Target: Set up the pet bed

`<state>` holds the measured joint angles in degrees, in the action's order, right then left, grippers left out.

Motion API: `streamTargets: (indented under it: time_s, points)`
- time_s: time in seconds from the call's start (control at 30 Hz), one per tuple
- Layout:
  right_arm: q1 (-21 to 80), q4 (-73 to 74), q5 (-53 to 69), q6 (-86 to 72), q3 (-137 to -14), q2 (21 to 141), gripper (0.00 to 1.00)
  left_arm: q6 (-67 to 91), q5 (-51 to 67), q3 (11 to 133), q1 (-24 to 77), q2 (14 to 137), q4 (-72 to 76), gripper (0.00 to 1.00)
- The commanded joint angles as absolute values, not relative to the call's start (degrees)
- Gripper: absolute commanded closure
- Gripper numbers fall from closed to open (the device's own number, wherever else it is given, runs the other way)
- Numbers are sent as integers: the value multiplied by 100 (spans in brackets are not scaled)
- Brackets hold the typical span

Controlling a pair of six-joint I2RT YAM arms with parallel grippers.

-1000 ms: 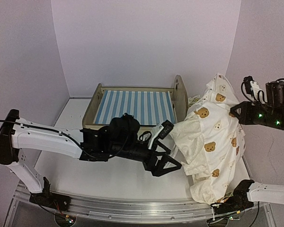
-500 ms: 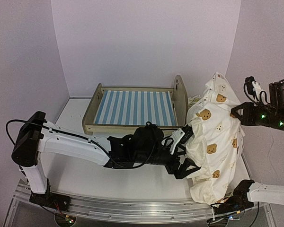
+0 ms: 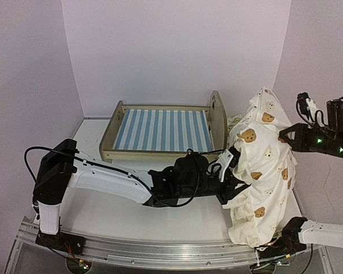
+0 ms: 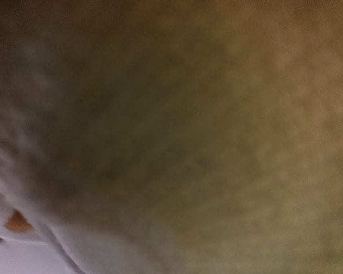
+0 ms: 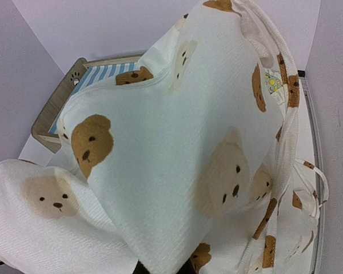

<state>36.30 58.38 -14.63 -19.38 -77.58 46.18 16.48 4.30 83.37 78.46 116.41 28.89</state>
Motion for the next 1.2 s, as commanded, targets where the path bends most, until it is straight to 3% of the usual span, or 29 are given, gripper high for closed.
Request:
streamTargets:
  time_s: [0.0, 0.2, 0.4, 0.57, 0.73, 0.97, 1.03, 1.1, 1.13, 1.17]
  points:
    - [3638, 5554, -1224, -1943, -8045, 4687, 100, 1400, -362, 7998, 7867, 10895, 3398, 96]
    - [3640, 5490, -664, -1871, -8089, 5019, 98, 692, -1219, 7261, 7867, 9596, 2719, 100]
    - [3637, 5376, -622, -1808, -8124, 5302, 75, -120, -2389, 7034, 7870, 8231, 1618, 100]
    - [3639, 5252, -575, -1851, -7996, 5292, 66, -683, -2844, 6961, 7871, 7350, 1033, 100]
    - [3639, 5229, -694, -1945, -7663, 4990, 49, -780, -2404, 7146, 7866, 7407, 0, 100]
    - [3638, 5258, -772, -2219, -6971, 4335, 25, -254, -1628, 7063, 7903, 8458, -995, 97]
    - [3639, 5309, -737, -2293, -6846, 4259, 23, -87, -1441, 7102, 7913, 8750, -1234, 85]
    - [3635, 5370, -675, -2324, -6779, 4258, 20, 69, -1217, 7174, 7912, 8928, -1504, 46]
    - [3637, 5410, -662, -2342, -6751, 4267, 19, 160, -1116, 7167, 7912, 8944, -1534, 21]
    - [3635, 5440, -660, -2355, -6734, 4292, 18, 199, -910, 7158, 7916, 8916, -1535, 6]
